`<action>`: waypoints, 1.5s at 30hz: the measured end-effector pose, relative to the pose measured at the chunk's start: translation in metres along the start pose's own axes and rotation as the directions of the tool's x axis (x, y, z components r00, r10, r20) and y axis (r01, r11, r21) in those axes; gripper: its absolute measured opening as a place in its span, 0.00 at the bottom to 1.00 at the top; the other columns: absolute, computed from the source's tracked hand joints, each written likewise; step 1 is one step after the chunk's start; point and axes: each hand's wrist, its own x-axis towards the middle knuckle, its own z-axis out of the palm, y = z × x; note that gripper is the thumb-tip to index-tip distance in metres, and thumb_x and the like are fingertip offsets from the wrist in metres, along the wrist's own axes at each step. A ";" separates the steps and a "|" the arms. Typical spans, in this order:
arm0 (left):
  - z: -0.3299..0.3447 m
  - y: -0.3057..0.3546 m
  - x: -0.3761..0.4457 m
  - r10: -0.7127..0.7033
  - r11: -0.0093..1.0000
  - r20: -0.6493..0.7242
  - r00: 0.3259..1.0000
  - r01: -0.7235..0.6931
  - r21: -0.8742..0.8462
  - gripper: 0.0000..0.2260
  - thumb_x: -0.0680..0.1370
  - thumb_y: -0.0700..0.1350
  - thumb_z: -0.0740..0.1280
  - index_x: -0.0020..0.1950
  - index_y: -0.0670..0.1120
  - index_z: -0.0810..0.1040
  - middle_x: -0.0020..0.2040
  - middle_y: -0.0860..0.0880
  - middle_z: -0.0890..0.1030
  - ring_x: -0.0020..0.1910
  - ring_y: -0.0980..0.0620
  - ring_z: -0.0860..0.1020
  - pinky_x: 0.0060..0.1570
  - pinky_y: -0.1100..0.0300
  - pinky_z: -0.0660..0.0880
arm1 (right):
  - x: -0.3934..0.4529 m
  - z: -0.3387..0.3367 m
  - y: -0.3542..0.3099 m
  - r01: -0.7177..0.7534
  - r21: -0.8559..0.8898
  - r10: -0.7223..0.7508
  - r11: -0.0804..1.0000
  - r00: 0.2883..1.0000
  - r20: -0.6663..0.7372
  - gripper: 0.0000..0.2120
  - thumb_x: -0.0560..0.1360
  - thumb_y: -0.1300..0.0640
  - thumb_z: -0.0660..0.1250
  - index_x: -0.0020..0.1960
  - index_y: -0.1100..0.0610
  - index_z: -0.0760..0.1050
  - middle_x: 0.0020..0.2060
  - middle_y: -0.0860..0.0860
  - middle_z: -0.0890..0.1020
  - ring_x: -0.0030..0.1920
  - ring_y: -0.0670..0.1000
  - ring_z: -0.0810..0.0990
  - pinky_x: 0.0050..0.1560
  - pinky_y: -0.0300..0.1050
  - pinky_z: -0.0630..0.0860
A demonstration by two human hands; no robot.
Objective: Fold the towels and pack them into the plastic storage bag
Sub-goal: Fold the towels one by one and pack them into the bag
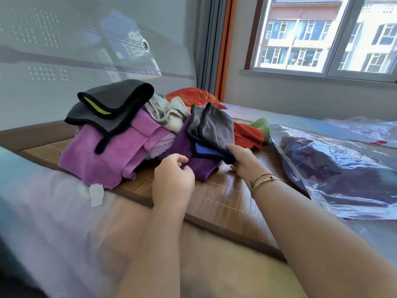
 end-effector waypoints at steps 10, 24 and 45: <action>0.006 0.021 -0.026 -0.020 0.990 -0.011 1.000 0.018 -0.141 0.12 0.80 0.45 0.61 0.62 0.48 0.76 0.57 0.49 0.79 0.51 0.51 0.74 0.47 0.62 0.65 | -0.071 -0.015 -0.037 0.047 0.381 -0.138 0.923 0.967 0.213 0.15 0.55 0.59 0.66 0.42 0.58 0.73 0.41 0.56 0.80 0.41 0.56 0.77 0.43 0.47 0.73; -0.027 0.091 -0.097 0.481 0.874 0.177 0.859 -0.455 -0.168 0.31 0.68 0.68 0.66 0.69 0.63 0.66 0.70 0.59 0.70 0.71 0.56 0.65 0.73 0.46 0.57 | -0.269 -0.169 -0.073 0.348 -0.203 -0.243 0.915 0.878 0.412 0.11 0.62 0.67 0.58 0.34 0.53 0.73 0.28 0.50 0.68 0.26 0.47 0.66 0.24 0.34 0.62; 0.094 0.158 -0.218 0.515 0.850 0.757 0.402 -0.354 -0.390 0.08 0.75 0.52 0.69 0.49 0.50 0.76 0.44 0.48 0.83 0.34 0.58 0.79 0.29 0.69 0.72 | -0.306 -0.324 -0.049 0.287 -0.943 -0.168 0.170 0.951 0.259 0.05 0.72 0.55 0.64 0.47 0.52 0.75 0.42 0.47 0.80 0.44 0.46 0.78 0.41 0.40 0.72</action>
